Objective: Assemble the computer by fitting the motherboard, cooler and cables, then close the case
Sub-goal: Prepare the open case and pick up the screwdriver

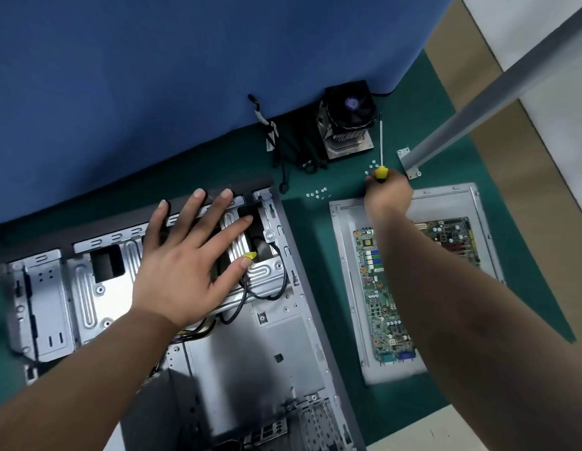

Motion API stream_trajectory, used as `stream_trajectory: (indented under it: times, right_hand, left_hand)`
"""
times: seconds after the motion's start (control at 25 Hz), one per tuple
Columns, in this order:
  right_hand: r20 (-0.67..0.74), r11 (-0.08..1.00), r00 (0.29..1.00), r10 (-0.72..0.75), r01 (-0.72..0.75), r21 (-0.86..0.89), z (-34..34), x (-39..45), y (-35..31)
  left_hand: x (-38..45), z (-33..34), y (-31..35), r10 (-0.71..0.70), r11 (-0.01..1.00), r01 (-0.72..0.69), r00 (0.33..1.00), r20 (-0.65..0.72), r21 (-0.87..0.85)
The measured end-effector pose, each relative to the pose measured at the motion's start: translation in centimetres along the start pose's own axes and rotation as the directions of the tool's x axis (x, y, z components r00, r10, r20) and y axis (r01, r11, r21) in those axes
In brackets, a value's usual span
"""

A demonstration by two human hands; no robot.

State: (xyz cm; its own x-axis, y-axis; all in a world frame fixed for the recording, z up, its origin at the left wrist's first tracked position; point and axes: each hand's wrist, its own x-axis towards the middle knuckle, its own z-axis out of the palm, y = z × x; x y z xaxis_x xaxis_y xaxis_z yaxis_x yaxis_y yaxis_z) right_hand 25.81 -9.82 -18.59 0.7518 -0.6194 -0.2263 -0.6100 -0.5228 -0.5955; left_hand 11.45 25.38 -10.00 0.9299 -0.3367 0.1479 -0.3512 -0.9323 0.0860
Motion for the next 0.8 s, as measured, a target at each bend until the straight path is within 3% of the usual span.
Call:
stream_trajectory:
  times: [0.24, 0.32, 0.4, 0.48, 0.6, 0.68, 0.76, 0.8]
  right_hand:
    - [0.01, 1.0, 1.0, 0.013, -0.013, -0.016, -1.4, -1.4, -0.4]
    - [0.086, 0.973, 0.991, 0.107, -0.122, 0.194, -2.3, -3.0, -0.7]
    - [0.257, 0.811, 0.95, 0.178, -0.29, 0.508, -3.8, -5.8, -1.3]
    - [0.393, 0.646, 0.908, 0.147, -0.389, 0.657, -5.6, -9.1, -1.9]
    - [0.571, 0.43, 0.819, 0.058, -0.537, 0.726, -8.7, -15.0, -2.8]
    - [0.655, 0.342, 0.755, -0.023, -0.61, 0.715, -10.8, -19.7, -3.0]
    - [0.706, 0.292, 0.703, -0.085, -0.66, 0.692, -12.4, -24.4, -3.0]
    - [0.723, 0.266, 0.683, -0.107, -0.681, 0.682, -12.9, -26.8, -2.9]
  left_hand:
    - [-0.1, 0.1, -0.1, -0.006, 1.0, 0.006, 1.0, -0.004, -0.012]
    - [-0.1, 0.1, 0.0, -0.007, 1.0, 0.007, 1.0, -0.011, -0.009]
    - [0.0, 0.1, -0.1, -0.012, 1.0, 0.012, 1.0, -0.007, -0.011]
    - [0.0, 0.1, -0.1, -0.014, 1.0, 0.014, 1.0, 0.002, -0.015]
    - [-0.1, -0.5, 0.1, -0.027, 0.999, 0.028, 0.999, 0.048, -0.027]
    - [-0.1, -1.6, 0.1, -0.037, 0.995, 0.046, 0.994, 0.1, -0.084]
    - [0.0, -3.1, 0.4, -0.07, 0.953, 0.116, 0.983, 0.171, -0.281]
    - [-0.4, -3.9, 0.9, -0.115, 0.866, 0.188, 0.977, 0.18, -0.464]
